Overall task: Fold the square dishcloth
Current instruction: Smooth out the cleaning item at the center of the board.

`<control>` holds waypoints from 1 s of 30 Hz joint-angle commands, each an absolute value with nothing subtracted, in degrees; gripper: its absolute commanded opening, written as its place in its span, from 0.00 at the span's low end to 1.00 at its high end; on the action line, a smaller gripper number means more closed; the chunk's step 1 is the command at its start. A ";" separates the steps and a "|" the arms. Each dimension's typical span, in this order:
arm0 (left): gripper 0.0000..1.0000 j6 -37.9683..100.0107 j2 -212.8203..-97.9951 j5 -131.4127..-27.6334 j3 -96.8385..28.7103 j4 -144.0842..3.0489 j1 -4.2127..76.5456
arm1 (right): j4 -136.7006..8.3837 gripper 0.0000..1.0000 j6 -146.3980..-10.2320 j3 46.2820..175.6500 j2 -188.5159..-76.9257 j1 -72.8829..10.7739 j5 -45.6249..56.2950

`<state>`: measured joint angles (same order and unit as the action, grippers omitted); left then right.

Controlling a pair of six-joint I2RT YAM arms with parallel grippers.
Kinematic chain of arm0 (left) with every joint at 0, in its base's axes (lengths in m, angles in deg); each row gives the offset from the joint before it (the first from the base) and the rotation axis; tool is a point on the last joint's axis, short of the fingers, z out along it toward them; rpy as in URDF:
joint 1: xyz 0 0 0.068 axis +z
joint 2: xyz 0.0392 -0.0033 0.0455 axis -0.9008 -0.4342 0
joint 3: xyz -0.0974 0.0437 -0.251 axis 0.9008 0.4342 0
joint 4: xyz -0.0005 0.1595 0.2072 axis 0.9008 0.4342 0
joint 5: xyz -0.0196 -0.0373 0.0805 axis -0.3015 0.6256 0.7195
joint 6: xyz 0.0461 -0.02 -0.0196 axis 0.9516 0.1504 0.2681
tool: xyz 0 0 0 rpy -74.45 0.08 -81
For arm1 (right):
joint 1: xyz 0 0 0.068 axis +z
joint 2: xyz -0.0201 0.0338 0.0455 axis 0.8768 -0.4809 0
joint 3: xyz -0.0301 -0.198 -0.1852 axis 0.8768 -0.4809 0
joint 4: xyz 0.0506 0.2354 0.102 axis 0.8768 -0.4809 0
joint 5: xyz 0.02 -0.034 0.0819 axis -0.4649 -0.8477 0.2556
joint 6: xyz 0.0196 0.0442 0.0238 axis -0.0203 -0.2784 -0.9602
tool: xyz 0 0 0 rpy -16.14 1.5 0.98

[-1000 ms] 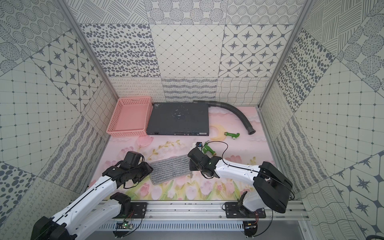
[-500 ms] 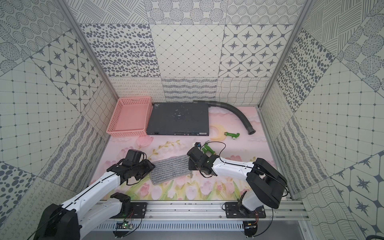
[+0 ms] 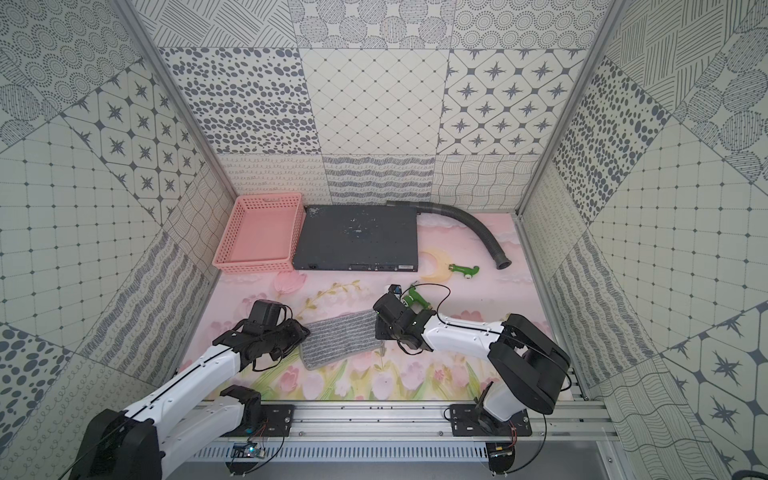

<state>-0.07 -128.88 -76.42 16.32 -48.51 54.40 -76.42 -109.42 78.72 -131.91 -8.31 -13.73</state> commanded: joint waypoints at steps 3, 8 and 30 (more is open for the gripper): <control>0.45 1.76 -129.09 -80.40 16.84 -52.19 54.51 | -73.53 0.47 -110.46 78.24 -132.91 -8.52 -14.16; 0.36 1.75 -127.54 -79.53 16.80 -51.55 54.55 | -72.66 0.47 -110.65 78.04 -133.71 -8.59 -13.96; 0.03 4.15 -125.40 -75.88 13.48 -45.11 54.59 | -71.02 0.40 -113.93 76.14 -134.12 -8.70 -9.95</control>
<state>1.92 -125.54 -77.73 14.79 -48.82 54.42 -73.51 -112.52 77.37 -133.52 -8.53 -11.42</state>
